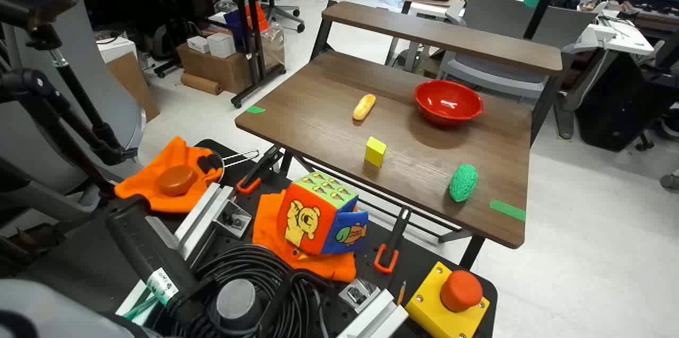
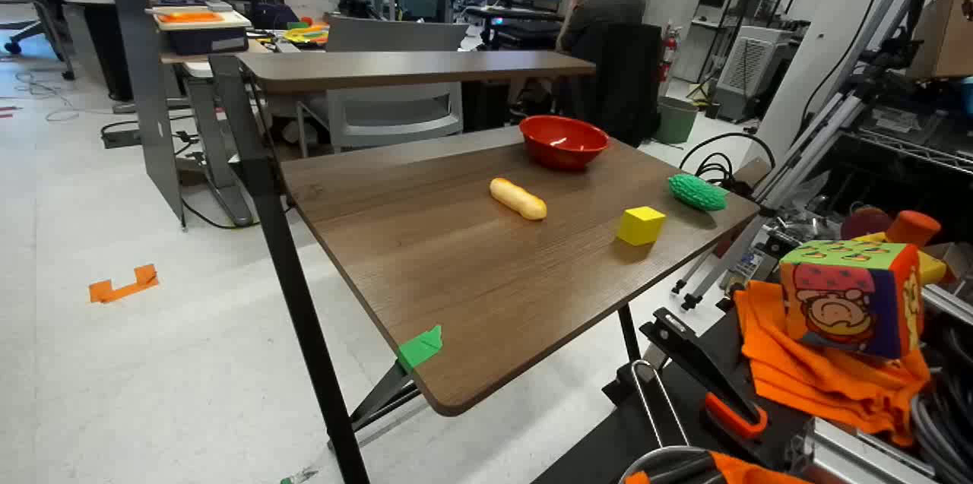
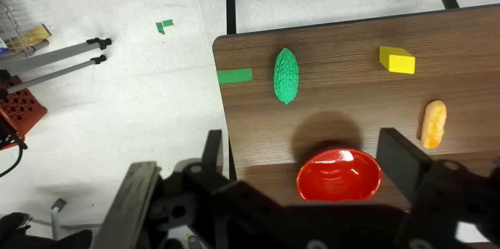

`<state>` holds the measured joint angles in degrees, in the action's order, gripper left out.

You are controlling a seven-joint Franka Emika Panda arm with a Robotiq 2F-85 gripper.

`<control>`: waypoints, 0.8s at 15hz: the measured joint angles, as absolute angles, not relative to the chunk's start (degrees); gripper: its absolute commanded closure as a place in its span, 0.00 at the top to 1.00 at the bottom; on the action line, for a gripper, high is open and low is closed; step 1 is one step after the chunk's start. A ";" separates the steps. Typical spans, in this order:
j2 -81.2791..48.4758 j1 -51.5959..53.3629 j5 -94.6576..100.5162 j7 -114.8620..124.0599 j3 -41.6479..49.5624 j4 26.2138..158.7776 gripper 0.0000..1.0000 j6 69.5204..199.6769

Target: Move the red bowl forward

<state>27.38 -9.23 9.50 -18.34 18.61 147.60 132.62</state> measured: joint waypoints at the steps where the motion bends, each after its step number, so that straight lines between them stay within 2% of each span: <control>1: 27.38 -9.23 9.50 -18.34 18.61 147.61 1.00 132.62; 12: 27.03 -9.24 9.46 -17.23 17.62 147.53 1.00 132.49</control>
